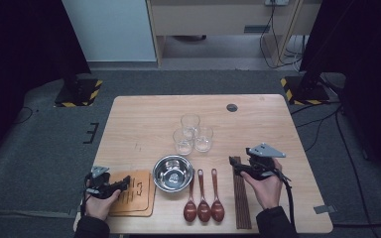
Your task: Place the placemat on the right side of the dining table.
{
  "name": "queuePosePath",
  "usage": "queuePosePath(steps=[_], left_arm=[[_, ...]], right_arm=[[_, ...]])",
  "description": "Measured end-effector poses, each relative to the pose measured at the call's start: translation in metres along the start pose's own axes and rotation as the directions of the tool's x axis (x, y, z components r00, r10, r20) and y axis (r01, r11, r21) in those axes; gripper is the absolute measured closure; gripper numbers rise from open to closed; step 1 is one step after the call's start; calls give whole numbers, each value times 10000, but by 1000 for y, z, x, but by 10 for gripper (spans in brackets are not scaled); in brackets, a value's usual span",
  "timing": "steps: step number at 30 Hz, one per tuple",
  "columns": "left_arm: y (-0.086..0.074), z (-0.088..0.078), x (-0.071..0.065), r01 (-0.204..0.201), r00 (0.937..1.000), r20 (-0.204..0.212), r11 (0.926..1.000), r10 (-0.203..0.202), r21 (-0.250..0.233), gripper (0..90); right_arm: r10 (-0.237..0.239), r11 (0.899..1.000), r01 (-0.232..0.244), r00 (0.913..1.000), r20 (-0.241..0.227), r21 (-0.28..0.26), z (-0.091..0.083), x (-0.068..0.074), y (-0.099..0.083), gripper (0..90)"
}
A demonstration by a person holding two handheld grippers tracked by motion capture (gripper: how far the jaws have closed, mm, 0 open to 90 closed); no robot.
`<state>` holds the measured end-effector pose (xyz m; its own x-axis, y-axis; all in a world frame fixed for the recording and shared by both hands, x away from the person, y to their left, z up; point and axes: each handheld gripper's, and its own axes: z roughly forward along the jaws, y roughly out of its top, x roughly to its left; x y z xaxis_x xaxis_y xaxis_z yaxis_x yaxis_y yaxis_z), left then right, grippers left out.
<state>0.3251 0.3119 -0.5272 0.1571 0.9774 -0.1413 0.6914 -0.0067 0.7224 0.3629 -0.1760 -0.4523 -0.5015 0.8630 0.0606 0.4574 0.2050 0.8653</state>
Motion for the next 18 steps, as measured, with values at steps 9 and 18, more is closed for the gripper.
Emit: queuePosePath(steps=[9, 18], left_arm=[[-1, -8, 5, 272, 9996, 83, 9992, -269, -285, 168], [0, -16, 4, 232, 9997, 83, 9984, -228, -525, 168]], right_arm=[[-67, 9999, 58, 9969, -790, -120, 15, 27, 21, 280], [-98, 9996, 54, 9884, -1515, -295, 26, 52, 37, 287]])
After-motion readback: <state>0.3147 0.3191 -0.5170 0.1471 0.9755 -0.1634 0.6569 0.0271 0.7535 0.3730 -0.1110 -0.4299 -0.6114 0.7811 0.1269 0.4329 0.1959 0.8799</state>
